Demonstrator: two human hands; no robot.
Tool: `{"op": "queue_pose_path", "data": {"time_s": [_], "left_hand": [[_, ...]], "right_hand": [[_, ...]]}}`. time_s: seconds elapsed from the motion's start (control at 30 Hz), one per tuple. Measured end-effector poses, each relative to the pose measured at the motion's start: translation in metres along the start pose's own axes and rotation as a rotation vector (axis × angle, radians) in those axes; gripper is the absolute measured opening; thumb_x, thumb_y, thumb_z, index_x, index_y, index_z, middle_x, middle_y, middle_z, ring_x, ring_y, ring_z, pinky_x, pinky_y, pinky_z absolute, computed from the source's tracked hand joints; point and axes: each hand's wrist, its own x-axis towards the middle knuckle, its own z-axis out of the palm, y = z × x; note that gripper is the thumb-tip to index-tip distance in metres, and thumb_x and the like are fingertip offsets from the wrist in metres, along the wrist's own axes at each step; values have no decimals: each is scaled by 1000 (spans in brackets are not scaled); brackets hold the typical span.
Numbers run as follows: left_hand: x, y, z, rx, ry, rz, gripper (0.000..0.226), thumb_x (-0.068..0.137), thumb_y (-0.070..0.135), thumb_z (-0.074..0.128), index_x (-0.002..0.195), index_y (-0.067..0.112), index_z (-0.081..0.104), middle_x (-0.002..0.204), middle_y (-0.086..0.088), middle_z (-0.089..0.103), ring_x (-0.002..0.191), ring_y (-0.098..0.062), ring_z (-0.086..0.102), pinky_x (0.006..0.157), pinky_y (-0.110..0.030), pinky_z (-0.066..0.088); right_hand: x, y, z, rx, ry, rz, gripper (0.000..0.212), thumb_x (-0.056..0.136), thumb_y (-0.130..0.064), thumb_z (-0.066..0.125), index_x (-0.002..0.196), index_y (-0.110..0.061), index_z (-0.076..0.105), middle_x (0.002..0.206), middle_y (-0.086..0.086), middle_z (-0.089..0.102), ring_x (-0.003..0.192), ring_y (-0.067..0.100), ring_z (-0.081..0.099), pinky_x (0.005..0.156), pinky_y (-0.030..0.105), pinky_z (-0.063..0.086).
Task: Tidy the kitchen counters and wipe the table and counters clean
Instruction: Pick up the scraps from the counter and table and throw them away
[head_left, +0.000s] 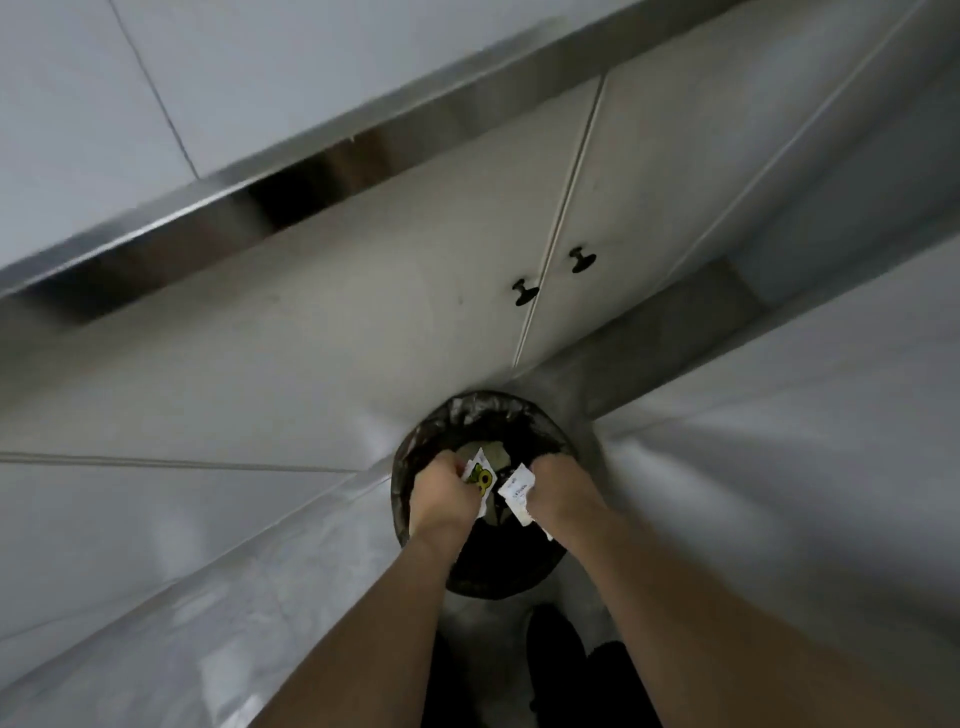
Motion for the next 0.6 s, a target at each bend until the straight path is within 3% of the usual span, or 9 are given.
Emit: {"op": "queue_pose_path", "data": {"time_s": [0.03, 0.1, 0.17, 0.33, 0.5, 0.53, 0.6], "left_hand": [[12, -5, 12, 11, -12, -2, 5, 84, 12, 56, 86, 15, 52, 83, -5, 61, 81, -29, 61, 64, -29, 45], [31, -18, 31, 21, -27, -13, 11, 85, 16, 57, 95, 12, 55, 92, -9, 65, 84, -30, 62, 67, -31, 48], [40, -27, 35, 49, -47, -29, 19, 89, 22, 57, 105, 12, 58, 102, -10, 66, 93, -31, 62, 70, -29, 45], [23, -20, 18, 108, -126, -11, 27, 92, 30, 54, 112, 13, 60, 110, -11, 65, 101, -31, 60, 74, -28, 42], [-49, 19, -53, 216, -111, 99, 22, 91, 17, 47, 109, 11, 59, 107, -11, 65, 99, -29, 61, 78, -31, 47], [-74, 29, -76, 209, -95, 109, 22, 92, 17, 46, 109, 10, 59, 108, -11, 65, 100, -29, 61, 79, -31, 47], [-108, 46, -107, 187, -69, 141, 24, 93, 20, 48, 111, 10, 60, 109, -11, 65, 102, -31, 60, 80, -30, 46]], "right_hand": [[16, 5, 12, -10, -31, 8, 20, 90, -5, 51, 108, -2, 61, 116, 13, 62, 108, 28, 60, 84, 31, 47], [40, 14, 31, -42, -88, 5, 7, 89, -8, 55, 95, -6, 59, 116, 14, 61, 106, 28, 59, 77, 29, 47], [52, 18, 41, -40, -119, -5, 7, 88, -11, 58, 85, -9, 53, 117, 14, 59, 101, 28, 59, 70, 29, 42], [31, 16, 28, 1, -124, -28, 26, 90, -13, 58, 116, -7, 56, 111, 12, 58, 90, 21, 58, 66, 28, 41], [-44, -15, -30, -18, -75, -83, 9, 84, -13, 59, 89, -12, 51, 103, 11, 57, 92, 27, 59, 52, 21, 33], [-71, -27, -50, -33, -73, -95, 12, 84, -14, 60, 94, -10, 54, 109, 12, 57, 97, 27, 59, 57, 20, 39], [-106, -41, -76, -58, -44, -135, 38, 85, -18, 63, 121, -5, 56, 125, 12, 53, 112, 28, 55, 81, 26, 47]]}}
